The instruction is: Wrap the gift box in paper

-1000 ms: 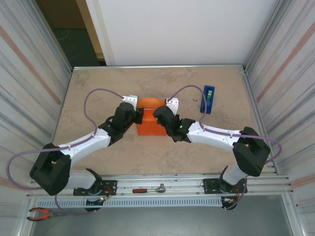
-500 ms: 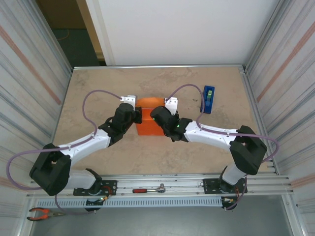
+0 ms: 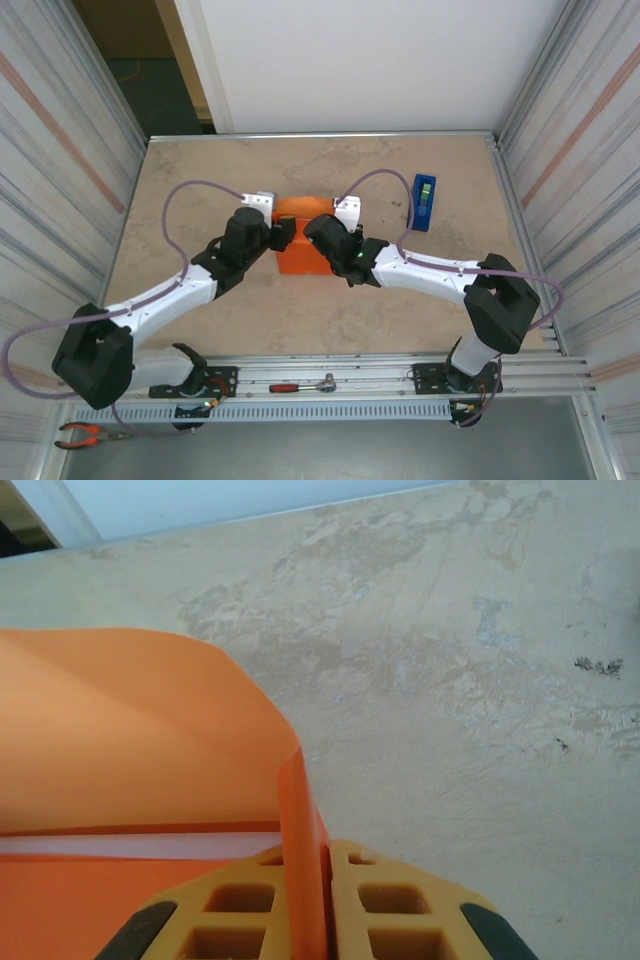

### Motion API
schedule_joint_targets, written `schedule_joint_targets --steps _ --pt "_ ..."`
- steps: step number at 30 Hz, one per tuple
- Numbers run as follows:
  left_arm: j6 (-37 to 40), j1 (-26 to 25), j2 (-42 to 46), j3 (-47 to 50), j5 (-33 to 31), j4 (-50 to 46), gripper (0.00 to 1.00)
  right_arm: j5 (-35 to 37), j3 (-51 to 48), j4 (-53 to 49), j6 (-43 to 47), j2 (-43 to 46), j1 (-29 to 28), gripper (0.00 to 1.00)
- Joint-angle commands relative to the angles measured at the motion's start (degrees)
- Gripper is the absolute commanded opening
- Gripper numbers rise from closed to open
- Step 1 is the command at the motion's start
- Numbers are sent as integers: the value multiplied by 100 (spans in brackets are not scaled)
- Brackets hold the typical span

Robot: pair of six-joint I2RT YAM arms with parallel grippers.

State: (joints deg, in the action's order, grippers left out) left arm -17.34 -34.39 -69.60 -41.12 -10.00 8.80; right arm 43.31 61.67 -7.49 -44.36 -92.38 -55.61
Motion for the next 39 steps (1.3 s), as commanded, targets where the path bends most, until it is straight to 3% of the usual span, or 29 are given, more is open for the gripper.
schedule_joint_targets --steps 1,12,21,24,27,31,33,35,39 --pt "21 242 553 -55 347 -102 60 -448 -128 -497 30 -335 -40 0" --pt "-111 292 402 200 844 162 61 -498 -173 -467 15 -342 -46 0" --pt "154 69 -471 6 568 412 60 -701 -78 -504 140 -181 6 3" --pt "213 -45 -581 37 268 377 57 -832 -2 -499 233 82 33 16" --pt "167 -96 -610 96 90 360 54 -807 46 -528 245 463 16 52" --pt "125 -147 -618 117 -53 292 51 -612 41 -735 84 885 -19 76" --pt "110 -164 -613 95 -97 236 50 -312 53 -1041 -163 1025 -54 92" --pt "93 -176 -612 72 -119 190 49 -165 121 -1416 -407 1102 -55 99" --pt "70 -175 -618 35 -120 164 49 -227 -20 -1649 -712 1238 -55 99"
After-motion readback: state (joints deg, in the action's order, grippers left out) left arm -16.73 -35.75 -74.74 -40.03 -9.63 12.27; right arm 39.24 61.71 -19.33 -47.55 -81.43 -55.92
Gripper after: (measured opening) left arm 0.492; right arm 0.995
